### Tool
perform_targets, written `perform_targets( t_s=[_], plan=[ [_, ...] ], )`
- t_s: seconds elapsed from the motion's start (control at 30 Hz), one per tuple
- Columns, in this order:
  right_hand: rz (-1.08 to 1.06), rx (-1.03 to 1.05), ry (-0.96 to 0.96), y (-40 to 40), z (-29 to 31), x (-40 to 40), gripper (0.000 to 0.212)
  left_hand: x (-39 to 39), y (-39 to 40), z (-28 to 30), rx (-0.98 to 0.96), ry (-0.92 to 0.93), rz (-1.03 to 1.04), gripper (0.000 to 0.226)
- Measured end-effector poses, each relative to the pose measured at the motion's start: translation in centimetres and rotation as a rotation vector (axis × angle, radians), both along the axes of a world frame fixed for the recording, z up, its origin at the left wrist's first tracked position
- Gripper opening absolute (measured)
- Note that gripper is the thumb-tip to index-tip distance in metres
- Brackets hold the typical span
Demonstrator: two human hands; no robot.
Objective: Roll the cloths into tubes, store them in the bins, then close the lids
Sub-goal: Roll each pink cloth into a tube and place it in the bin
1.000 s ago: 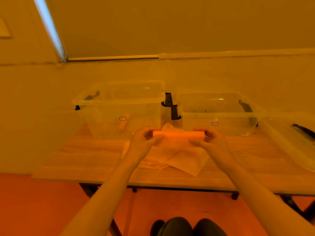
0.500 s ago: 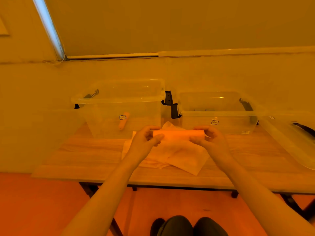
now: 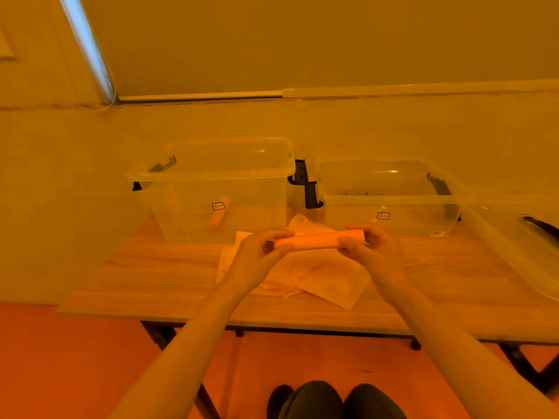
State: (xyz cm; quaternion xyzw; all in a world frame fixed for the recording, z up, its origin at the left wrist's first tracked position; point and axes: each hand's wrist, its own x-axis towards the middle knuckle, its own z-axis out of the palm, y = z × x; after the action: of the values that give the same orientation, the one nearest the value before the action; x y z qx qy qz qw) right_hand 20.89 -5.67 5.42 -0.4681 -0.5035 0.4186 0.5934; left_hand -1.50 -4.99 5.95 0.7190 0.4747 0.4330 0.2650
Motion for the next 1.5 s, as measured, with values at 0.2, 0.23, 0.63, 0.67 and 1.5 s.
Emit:
perform_targets(
  t_s=[0.2,0.23,0.63,0.67,1.5],
  plan=[
    [0.001,-0.052,0.025,0.2,0.0,-0.3,0.023,-0.3,-0.2,-0.1,0.180,0.139,-0.067,0.029],
    [0.002,-0.055,0.034,0.2,0.0,-0.4,0.023,-0.4,-0.2,-0.1,0.182,0.145,-0.077,0.031],
    [0.116,-0.027,-0.122,0.1,0.8,-0.3,0.039,-0.9,0.1,-0.4,0.094,0.021,-0.023,0.035],
    [0.125,-0.012,-0.130,0.1,0.8,-0.3,0.040,-1.0,0.0,-0.4,0.074,-0.005,-0.021,0.035],
    [0.126,0.178,0.295,1.5,4.8,-5.5,0.048,-2.0,0.1,-0.6,0.110,0.092,0.002,0.039]
  ],
)
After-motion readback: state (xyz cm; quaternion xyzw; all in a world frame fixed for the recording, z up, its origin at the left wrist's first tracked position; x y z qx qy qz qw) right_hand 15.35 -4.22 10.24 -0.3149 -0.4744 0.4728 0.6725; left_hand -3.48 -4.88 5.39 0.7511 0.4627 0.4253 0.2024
